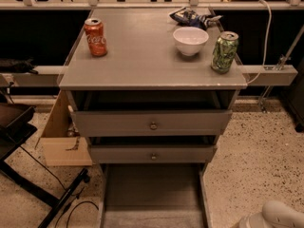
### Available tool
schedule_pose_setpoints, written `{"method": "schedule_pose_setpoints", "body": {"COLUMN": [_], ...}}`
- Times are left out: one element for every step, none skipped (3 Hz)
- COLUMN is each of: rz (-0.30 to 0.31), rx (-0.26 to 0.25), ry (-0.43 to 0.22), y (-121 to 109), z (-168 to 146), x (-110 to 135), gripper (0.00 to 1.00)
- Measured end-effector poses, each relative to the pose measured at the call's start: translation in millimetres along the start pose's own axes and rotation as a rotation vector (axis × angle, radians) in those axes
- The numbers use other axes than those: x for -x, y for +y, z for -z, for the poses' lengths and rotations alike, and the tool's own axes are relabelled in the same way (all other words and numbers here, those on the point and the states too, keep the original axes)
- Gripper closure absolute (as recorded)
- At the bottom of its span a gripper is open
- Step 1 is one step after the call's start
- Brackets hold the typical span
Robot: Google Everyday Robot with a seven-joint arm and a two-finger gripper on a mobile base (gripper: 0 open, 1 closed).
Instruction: Close bottom drawer
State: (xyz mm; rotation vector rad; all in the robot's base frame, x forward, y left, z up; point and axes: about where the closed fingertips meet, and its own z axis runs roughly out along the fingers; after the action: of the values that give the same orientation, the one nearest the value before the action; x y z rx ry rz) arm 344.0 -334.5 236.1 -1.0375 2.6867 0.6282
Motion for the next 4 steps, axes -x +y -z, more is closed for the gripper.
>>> {"method": "schedule_pose_setpoints", "body": {"rz": [-0.001, -0.011, -0.039, -0.055], "rx": [0.002, 0.027, 0.114, 0.154], "ry": [0.000, 0.008, -0.057, -0.126], "y": [0, 7, 35, 56], "z": [-2, -15, -55, -74], "x": [-1, -6, -32, -54], "gripper": [1.00, 1.00, 1.00, 1.00]}}
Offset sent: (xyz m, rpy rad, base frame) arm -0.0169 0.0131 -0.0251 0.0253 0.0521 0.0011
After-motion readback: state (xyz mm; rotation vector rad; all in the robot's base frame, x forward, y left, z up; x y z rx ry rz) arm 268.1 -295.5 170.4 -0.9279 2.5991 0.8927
